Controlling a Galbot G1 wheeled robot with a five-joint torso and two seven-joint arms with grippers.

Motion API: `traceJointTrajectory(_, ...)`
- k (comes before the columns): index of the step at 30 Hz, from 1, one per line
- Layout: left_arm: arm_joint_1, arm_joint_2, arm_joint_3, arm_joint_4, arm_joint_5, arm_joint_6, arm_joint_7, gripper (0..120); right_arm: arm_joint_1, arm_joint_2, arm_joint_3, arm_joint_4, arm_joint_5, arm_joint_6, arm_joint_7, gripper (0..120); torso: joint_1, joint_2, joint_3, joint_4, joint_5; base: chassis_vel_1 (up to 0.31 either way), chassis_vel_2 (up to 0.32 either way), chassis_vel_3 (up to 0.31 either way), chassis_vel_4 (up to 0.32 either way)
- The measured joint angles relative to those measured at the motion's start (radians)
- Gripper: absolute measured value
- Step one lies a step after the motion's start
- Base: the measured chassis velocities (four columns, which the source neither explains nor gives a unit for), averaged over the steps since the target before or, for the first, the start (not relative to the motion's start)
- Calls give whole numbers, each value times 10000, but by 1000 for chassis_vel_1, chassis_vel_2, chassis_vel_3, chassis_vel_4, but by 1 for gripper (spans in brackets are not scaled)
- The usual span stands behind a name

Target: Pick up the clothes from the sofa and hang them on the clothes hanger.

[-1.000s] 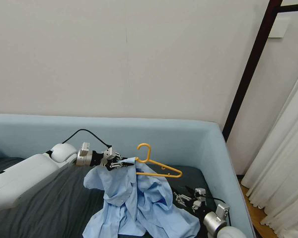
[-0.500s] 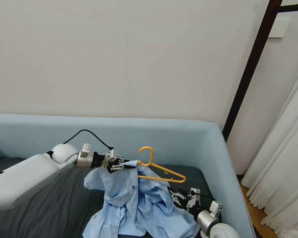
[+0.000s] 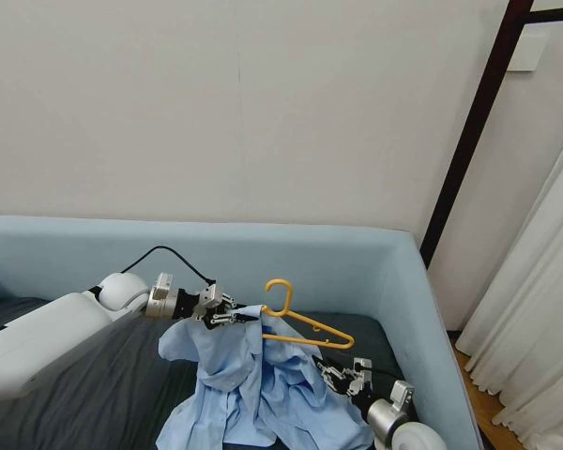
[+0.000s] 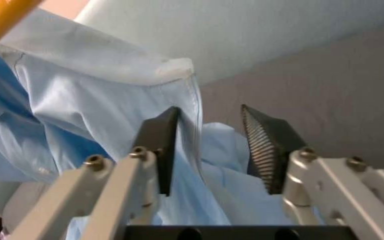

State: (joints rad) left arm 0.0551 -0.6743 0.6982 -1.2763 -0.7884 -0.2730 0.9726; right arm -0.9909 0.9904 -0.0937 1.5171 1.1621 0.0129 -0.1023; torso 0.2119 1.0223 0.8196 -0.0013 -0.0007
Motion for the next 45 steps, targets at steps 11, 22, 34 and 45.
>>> traceJointTrajectory(11,-200,-97,201,269,-73,21,-11,8,-51,-16,-50,196,44,83,-108,0,0,0,0,1,-1,0,0,0,0)
traceJointTrajectory(22,62,-43,-198,444,-73,-152,-91,8,-99,6,-114,344,6,149,-119,0,0,0,0,-1,-2,0,0,0,0)
traceJointTrajectory(34,884,93,-1053,276,-886,-802,-300,8,810,-138,102,-32,523,32,164,0,0,0,0,2,-1,0,0,0,0)
traceJointTrajectory(45,1484,37,-1427,116,-1653,-1754,10,8,1489,-42,61,-436,684,-134,424,0,0,0,1,1,-1,0,0,0,0)
